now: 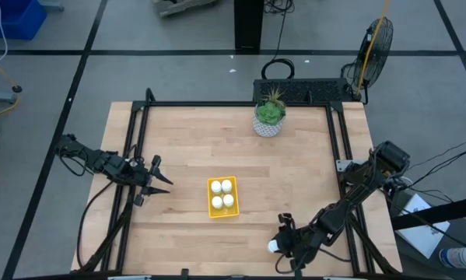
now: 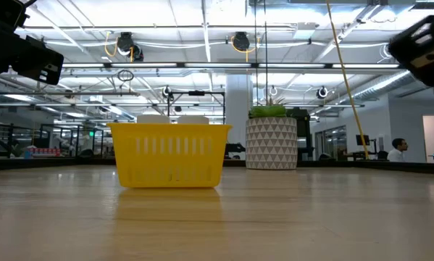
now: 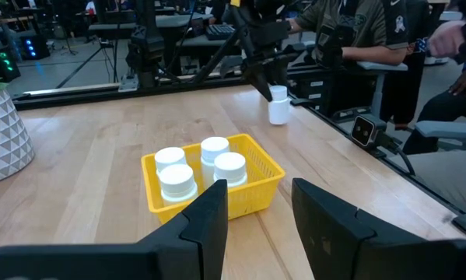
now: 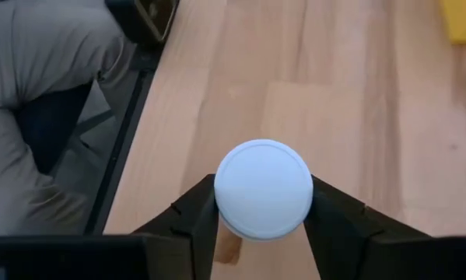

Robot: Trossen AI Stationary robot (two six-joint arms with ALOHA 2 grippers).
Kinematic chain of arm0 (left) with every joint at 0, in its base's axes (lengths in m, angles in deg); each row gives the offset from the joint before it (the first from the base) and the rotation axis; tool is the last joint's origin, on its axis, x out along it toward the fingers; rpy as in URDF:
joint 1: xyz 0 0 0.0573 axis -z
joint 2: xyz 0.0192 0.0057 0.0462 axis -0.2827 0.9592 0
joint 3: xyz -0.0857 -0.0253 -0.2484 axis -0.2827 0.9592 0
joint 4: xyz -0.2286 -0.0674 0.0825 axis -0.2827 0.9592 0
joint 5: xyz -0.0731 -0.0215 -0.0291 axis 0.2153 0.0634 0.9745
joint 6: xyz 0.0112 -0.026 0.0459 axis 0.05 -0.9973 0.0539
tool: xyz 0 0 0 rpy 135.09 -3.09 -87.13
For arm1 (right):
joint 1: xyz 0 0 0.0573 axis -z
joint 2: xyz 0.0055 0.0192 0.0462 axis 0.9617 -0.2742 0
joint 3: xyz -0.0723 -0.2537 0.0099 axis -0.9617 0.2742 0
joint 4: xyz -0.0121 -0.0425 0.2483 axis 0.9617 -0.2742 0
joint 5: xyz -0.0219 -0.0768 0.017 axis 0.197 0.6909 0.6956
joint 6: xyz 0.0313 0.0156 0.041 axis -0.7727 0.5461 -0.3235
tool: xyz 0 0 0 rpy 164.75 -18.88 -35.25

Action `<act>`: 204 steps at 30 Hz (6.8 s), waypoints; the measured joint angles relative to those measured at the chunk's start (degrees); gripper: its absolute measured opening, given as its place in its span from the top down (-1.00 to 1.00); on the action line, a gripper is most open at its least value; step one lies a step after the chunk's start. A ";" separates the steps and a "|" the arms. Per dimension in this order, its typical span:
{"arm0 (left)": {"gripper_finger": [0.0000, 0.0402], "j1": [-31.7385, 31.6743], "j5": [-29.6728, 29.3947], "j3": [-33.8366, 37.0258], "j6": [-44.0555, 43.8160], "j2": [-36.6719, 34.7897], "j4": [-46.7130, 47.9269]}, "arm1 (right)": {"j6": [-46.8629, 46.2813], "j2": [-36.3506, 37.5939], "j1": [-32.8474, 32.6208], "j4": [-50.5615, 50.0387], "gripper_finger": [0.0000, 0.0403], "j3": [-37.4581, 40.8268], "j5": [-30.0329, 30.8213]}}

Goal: Pick and place pill bottles into a basket
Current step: Put the white pill bottle into the yellow basket, then return to Home Position

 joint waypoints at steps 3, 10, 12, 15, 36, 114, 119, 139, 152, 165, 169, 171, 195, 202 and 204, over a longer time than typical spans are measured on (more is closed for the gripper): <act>0.26 0.00 0.00 0.00 0.02 0.00 0.01 | 1.47 0.78 2.35 0.89 0.26 -0.01 -0.98; 0.26 0.00 0.00 0.00 0.02 0.00 0.01 | 10.62 1.35 10.74 2.94 0.27 -0.42 -9.95; 0.26 0.00 0.00 0.00 0.02 0.00 0.01 | 13.70 1.35 13.35 2.95 0.27 -0.88 -12.73; 0.26 0.00 0.00 0.00 0.02 0.00 0.01 | 18.20 1.35 17.28 2.98 0.26 -1.72 -15.61; 0.26 0.00 0.00 0.00 0.01 0.00 0.00 | 34.73 0.85 31.57 4.99 0.27 -10.73 -28.25; 0.26 -0.01 -0.01 -0.02 0.02 0.00 -0.18 | 42.85 -17.30 39.40 -4.42 0.26 -24.46 -40.30; 0.26 0.00 0.00 -0.02 0.02 0.00 -0.19 | 42.98 -17.29 38.53 -5.22 0.25 -24.44 -40.15; 0.26 0.00 0.00 -0.02 0.01 0.00 -0.16 | 47.35 -15.36 38.00 -11.88 0.26 -24.30 -33.53; 0.26 0.00 0.00 -0.02 0.02 0.00 -0.01 | 48.20 -15.13 36.10 -14.49 0.20 -24.17 -27.85; 0.26 0.00 0.00 -0.02 0.01 0.00 -0.01 | 47.56 -14.72 36.16 -13.87 -0.18 -24.17 -27.87; 0.26 0.00 0.00 -0.02 -0.01 0.00 -0.01 | 47.31 -12.96 35.99 -14.29 -0.20 -24.17 -27.72; 0.26 0.00 0.00 -0.02 0.00 0.00 0.00 | 47.65 -11.20 35.63 -14.69 -0.20 -24.17 -25.76; 0.26 0.00 0.00 -0.02 0.02 0.00 -0.07 | 33.20 21.36 19.70 10.24 -0.07 7.85 -2.35; 0.26 0.00 0.00 -0.02 0.01 0.00 -0.13 | 29.46 32.59 18.19 20.31 -0.07 21.81 -2.36; 0.26 0.00 0.00 -0.02 0.02 0.00 -0.12 | 28.96 35.64 18.15 20.56 -0.08 24.13 -2.36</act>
